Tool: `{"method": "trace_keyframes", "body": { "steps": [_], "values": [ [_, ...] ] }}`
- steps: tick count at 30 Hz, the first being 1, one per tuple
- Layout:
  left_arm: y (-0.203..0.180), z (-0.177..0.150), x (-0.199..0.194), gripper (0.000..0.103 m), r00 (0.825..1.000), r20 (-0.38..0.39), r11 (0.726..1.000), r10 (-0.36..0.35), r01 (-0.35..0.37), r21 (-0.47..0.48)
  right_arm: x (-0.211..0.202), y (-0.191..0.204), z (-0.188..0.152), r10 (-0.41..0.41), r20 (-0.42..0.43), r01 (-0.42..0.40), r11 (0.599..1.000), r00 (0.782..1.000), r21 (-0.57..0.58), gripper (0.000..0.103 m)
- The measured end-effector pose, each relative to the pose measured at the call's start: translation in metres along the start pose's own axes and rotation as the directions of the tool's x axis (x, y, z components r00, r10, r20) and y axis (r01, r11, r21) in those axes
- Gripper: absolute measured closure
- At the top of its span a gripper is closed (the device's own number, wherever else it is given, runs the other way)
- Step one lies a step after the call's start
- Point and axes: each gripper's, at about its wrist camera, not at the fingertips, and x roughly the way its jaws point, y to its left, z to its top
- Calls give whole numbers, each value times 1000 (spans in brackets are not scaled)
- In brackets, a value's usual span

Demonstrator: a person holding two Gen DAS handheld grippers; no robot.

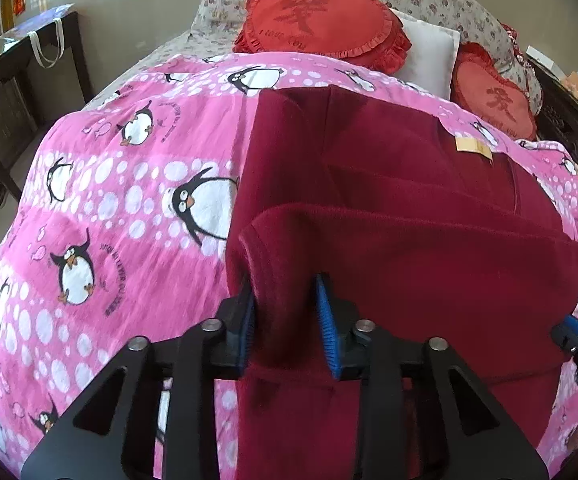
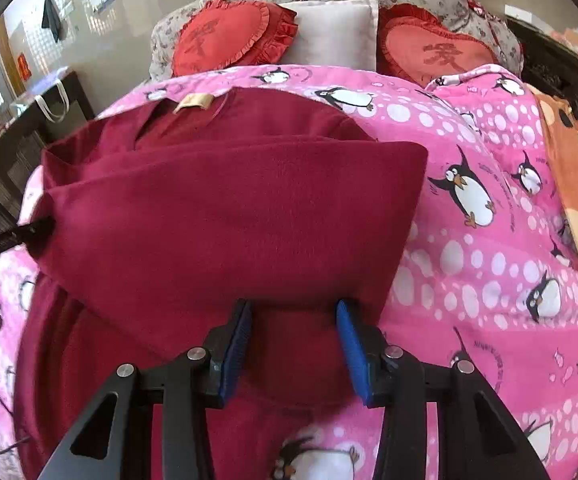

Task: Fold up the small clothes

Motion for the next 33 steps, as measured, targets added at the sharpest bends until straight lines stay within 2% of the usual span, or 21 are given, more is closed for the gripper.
{"method": "trace_keyframes", "body": {
  "steps": [6,11,13,15,16,18,20,22,24,26,30,31,32,33],
  "values": [
    [7,-17,-18,52,999,-16,999,-39,39,-17,-25,-4,-9,42,-9,-42,997,999,63,55],
    [15,-45,-30,52,994,-77,996,-83,80,-38,-25,-14,-24,62,-49,-54,987,997,151,55],
    [17,-58,-37,52,991,-97,995,-93,91,-32,-27,-18,-35,128,-56,-114,972,990,208,54],
    [18,-72,-44,52,987,-116,994,-108,106,-21,-26,-19,-48,215,-78,-189,949,974,252,49],
    [19,-80,-47,52,984,-131,993,-120,119,-17,-24,-19,-52,238,-92,-207,942,967,264,45],
    [21,-94,-52,52,980,-150,991,-131,130,-18,-18,-19,-63,247,-111,-209,938,963,277,44],
    [21,-106,-56,52,979,-163,992,-127,126,-14,-16,-18,-68,242,-93,-209,938,966,276,44],
    [22,-117,-60,52,976,-174,991,-134,132,-24,-16,-17,-70,255,-32,-236,930,966,281,44],
    [24,-128,-62,52,973,-184,991,-137,132,-36,-13,-15,-70,270,-11,-257,927,963,275,54],
    [27,-136,-64,52,973,-191,991,-134,128,-42,-10,-9,-68,243,-15,-233,944,970,235,91],
    [35,-151,-76,52,969,-201,989,-145,134,-67,-25,-15,-68,166,6,-164,966,986,201,96],
    [37,-154,-80,52,969,-201,988,-147,135,-70,-29,-20,-69,117,17,-118,973,993,198,97],
    [39,-157,-83,52,969,-201,989,-145,134,-69,-29,-27,-69,70,10,-70,977,998,203,103],
    [40,-159,-85,52,969,-201,989,-145,134,-68,-28,-33,-70,30,0,-29,978,1000,206,103]
  ]
}}
